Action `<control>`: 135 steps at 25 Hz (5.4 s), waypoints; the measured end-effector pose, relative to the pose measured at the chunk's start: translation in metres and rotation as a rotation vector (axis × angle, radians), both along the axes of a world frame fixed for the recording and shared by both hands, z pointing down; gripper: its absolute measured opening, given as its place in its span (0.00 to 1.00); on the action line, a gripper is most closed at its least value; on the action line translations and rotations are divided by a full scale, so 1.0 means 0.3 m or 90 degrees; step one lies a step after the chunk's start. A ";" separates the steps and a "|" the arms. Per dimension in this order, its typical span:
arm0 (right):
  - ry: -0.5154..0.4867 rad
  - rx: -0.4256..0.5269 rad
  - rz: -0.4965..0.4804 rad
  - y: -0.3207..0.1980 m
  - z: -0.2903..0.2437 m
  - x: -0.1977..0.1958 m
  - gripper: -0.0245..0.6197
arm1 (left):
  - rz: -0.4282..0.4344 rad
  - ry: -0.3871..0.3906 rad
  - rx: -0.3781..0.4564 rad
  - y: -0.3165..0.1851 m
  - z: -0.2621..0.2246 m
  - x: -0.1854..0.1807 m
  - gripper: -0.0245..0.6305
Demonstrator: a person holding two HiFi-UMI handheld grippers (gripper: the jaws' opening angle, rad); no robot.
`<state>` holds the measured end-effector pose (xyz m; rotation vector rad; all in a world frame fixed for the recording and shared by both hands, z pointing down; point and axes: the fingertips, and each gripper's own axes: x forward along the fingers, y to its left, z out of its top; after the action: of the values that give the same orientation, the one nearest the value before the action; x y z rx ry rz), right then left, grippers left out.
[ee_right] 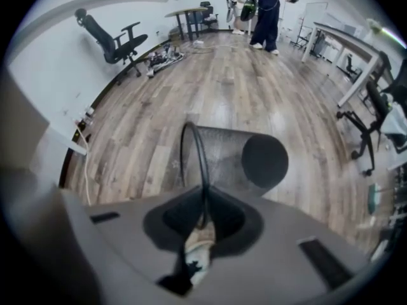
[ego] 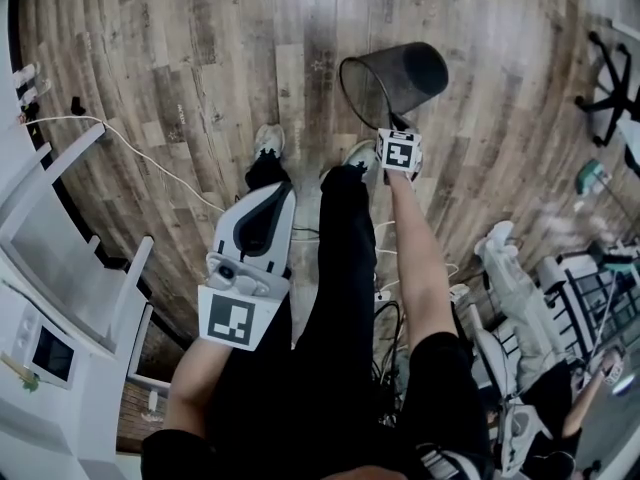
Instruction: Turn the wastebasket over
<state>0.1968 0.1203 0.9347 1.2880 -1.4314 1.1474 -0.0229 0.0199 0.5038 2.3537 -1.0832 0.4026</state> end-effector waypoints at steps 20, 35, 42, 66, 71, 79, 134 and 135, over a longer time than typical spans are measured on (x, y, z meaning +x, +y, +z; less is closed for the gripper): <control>-0.156 -0.013 0.110 -0.033 -0.127 -0.028 0.11 | -0.053 0.058 -0.225 0.059 0.400 -0.081 0.24; -0.266 -0.042 0.118 0.007 -0.162 -0.176 0.10 | -0.038 -0.043 -0.394 0.170 1.009 -0.151 0.39; -0.285 -0.036 0.096 0.004 -0.162 -0.190 0.10 | -0.037 -0.088 -0.473 0.269 1.292 -0.155 0.39; -0.257 0.008 0.101 0.013 -0.157 -0.046 0.11 | 0.033 -0.123 -0.580 0.373 1.664 0.022 0.19; -0.241 -0.005 0.115 0.017 -0.120 -0.013 0.10 | -0.001 -0.061 -0.585 0.329 1.623 0.028 0.15; -0.263 -0.014 0.134 -0.020 -0.055 -0.072 0.10 | -0.027 -0.077 -0.557 0.260 1.585 -0.065 0.15; -0.133 0.233 0.032 -0.330 -1.290 -0.435 0.10 | -0.108 -0.062 -0.208 -0.049 0.114 -0.474 0.09; -0.137 0.270 0.025 -0.366 -1.396 -0.439 0.10 | -0.103 -0.053 -0.165 -0.092 -0.006 -0.452 0.09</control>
<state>0.0649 0.0106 0.5159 1.5191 -1.8901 1.0675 -0.1584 -0.0076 0.5019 2.0238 -1.1745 0.5496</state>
